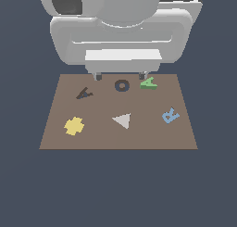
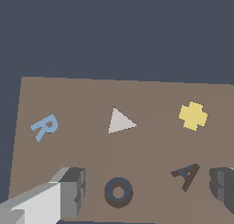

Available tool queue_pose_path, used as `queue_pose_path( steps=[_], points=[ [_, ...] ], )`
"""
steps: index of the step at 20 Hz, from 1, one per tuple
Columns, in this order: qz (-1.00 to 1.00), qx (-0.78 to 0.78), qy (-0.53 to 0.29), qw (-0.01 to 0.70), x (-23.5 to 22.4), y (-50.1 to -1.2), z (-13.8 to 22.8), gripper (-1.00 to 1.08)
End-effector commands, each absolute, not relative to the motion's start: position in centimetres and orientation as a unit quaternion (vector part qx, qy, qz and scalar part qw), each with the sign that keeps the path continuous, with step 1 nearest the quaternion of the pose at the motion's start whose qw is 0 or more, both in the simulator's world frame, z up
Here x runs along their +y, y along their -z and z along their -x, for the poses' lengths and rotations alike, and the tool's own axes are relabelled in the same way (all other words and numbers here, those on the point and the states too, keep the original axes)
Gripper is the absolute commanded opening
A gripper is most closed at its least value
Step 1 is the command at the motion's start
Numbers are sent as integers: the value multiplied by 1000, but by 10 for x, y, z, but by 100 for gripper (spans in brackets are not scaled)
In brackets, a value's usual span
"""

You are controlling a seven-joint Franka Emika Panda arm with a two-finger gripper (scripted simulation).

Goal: Insert a designated object into the corresponding slot on a board.

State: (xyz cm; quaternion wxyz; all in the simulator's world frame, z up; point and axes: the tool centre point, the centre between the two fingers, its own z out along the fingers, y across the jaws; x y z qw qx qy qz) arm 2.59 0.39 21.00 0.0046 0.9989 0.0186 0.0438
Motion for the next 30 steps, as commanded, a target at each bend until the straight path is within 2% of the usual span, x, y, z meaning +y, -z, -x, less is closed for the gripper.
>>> queue_pose_path(
  steps=[1, 15, 30],
  points=[
    [-999, 19, -44, 5, 4, -210, -26, 100],
    [-998, -45, -40, 4, 5, -195, -10, 100],
    [-970, -240, -29, 4, 22, -147, 35, 100]
  ],
)
